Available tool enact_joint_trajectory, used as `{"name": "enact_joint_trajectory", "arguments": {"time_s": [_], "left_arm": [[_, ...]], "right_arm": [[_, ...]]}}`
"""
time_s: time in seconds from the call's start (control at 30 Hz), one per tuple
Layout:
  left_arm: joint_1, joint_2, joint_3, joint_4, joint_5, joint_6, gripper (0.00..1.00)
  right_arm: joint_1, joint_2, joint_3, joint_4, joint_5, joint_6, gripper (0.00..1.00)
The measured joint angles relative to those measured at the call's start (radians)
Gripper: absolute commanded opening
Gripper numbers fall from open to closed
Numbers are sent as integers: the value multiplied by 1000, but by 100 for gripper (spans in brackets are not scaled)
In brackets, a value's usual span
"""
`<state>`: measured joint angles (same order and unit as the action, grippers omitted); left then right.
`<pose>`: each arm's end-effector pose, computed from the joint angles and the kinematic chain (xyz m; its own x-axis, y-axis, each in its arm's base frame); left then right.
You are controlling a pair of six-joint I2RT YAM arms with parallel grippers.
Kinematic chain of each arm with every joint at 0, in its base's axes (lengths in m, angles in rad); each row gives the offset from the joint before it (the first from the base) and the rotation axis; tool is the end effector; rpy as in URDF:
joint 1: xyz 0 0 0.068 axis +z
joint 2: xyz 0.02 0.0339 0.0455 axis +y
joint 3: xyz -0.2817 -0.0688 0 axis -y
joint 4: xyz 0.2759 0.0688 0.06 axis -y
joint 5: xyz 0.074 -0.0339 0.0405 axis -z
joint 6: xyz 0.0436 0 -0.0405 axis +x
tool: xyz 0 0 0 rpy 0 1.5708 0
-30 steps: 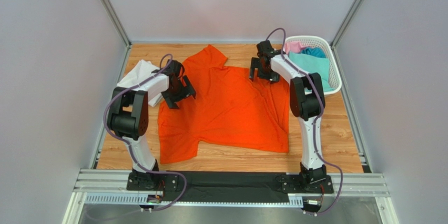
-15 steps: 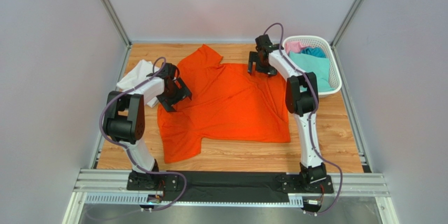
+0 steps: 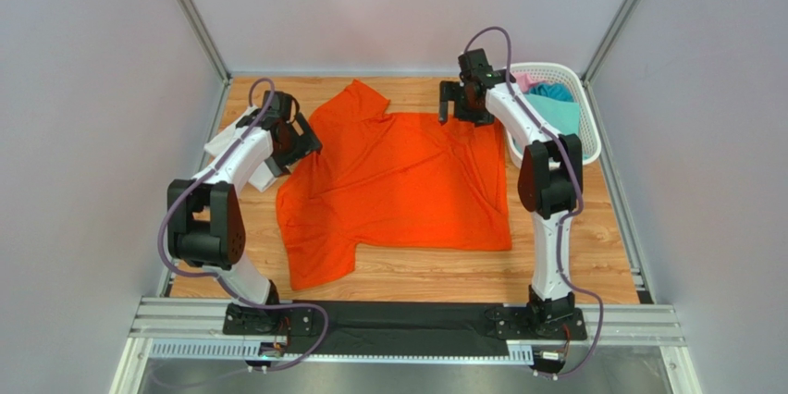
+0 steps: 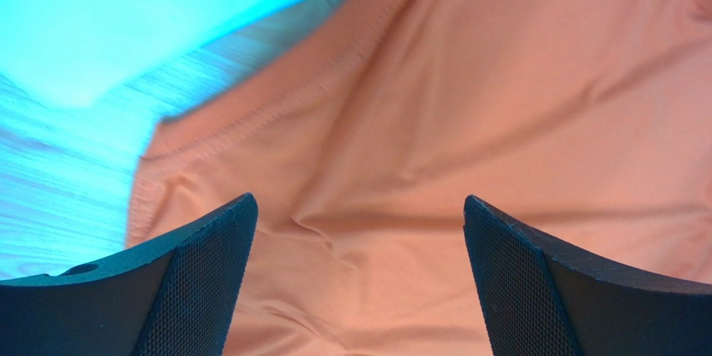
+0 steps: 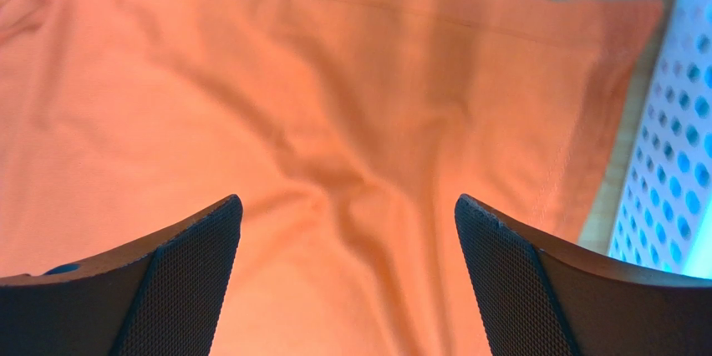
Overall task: Fold and stack the t-shirts
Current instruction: Flatten the tshirt out
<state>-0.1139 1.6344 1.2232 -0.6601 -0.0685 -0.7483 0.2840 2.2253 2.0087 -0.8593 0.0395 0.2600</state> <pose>0.3690 -0.0392 0.2362 -0.6941 -0.6038 -0.3919 -0.5342 0.7970 -0.2819 0.5089 0.1468 0.2328 -0.8837 0.0096 -0.4679 -0.0360 0.9954 0.0885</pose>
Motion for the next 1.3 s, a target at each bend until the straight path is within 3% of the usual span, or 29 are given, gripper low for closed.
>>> {"name": "enact_joint_trajectory", "arguments": {"time_s": [0.3, 0.67, 1.1, 1.3], "left_arm": [[76, 216, 114, 48, 35, 56, 100], [124, 426, 321, 126, 58, 89, 100], [198, 757, 816, 146, 150, 85, 100], [230, 773, 879, 148, 229, 78, 100]], "right_arm": [[30, -114, -155, 34, -64, 5, 100], [29, -116, -163, 38, -58, -8, 100], [16, -116, -163, 38, -55, -32, 100], [15, -116, -163, 38, -40, -46, 100]]}}
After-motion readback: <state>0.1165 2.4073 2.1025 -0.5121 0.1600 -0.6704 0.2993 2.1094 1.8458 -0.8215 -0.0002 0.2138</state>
